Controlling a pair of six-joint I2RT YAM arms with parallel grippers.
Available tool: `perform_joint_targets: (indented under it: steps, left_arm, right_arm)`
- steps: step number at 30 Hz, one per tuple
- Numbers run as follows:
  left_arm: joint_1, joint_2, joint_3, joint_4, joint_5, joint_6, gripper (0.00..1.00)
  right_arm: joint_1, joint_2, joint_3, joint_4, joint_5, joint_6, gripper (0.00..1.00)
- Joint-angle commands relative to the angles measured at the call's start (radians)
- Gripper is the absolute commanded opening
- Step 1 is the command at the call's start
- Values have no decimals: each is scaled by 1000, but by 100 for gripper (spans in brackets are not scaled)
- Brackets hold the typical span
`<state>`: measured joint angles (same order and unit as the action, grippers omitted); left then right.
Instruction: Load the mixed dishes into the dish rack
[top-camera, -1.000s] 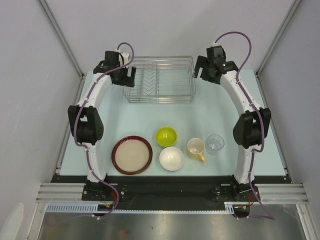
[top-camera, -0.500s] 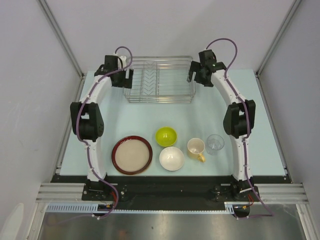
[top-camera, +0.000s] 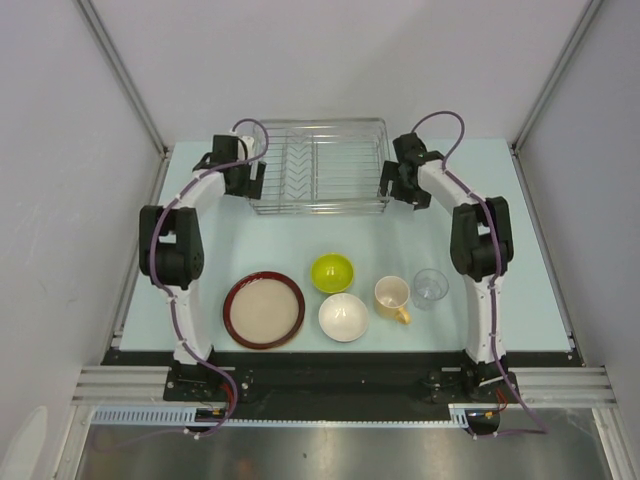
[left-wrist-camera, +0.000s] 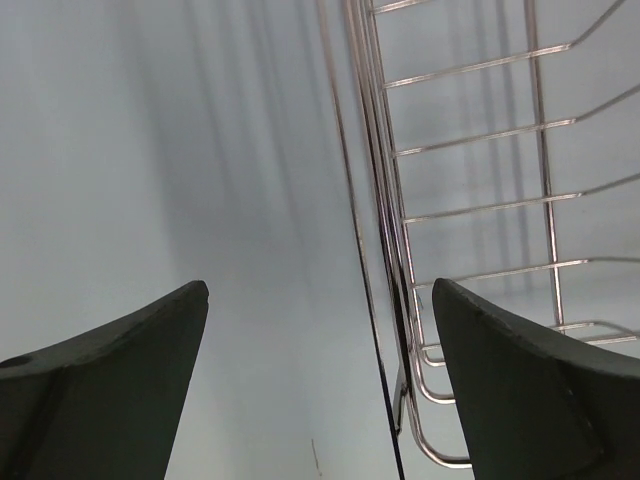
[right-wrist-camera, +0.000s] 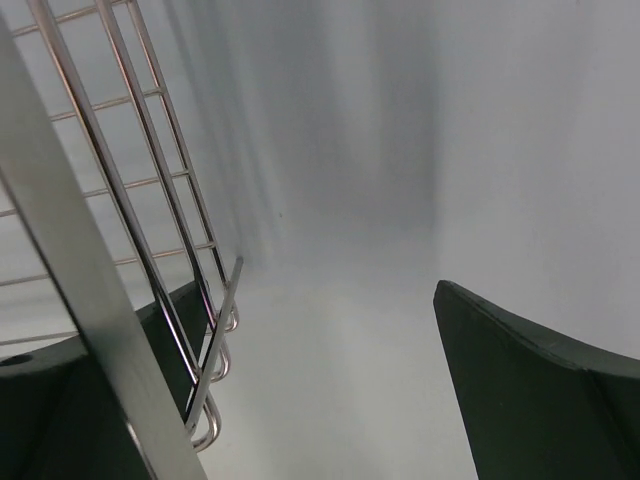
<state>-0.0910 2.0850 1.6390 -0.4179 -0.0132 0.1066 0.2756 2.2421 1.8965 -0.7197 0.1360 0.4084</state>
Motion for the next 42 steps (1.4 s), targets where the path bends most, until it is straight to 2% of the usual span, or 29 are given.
perform_joint_targets:
  steps: [1, 9, 18, 25, 38, 42]
  left_arm:
    - [0, -68, -88, 16, -37, 51, 99]
    - [0, -154, -202, 50, -34, 64, 99]
    - [0, -290, -396, 99, -2, 59, 99]
    - [0, -368, -511, 103, 35, 50, 99]
    - [0, -456, -585, 103, 47, 62, 99]
    - [0, -460, -561, 93, 56, 56, 99]
  right_arm:
    - [25, -93, -65, 8, 47, -8, 100]
    - [77, -194, -171, 14, 89, -8, 100]
    - [97, -326, -358, 52, 102, 21, 100]
    - [122, -358, -430, 28, 146, 33, 99]
    - [209, -476, -547, 11, 201, 86, 99]
    - [186, -496, -560, 28, 199, 69, 100]
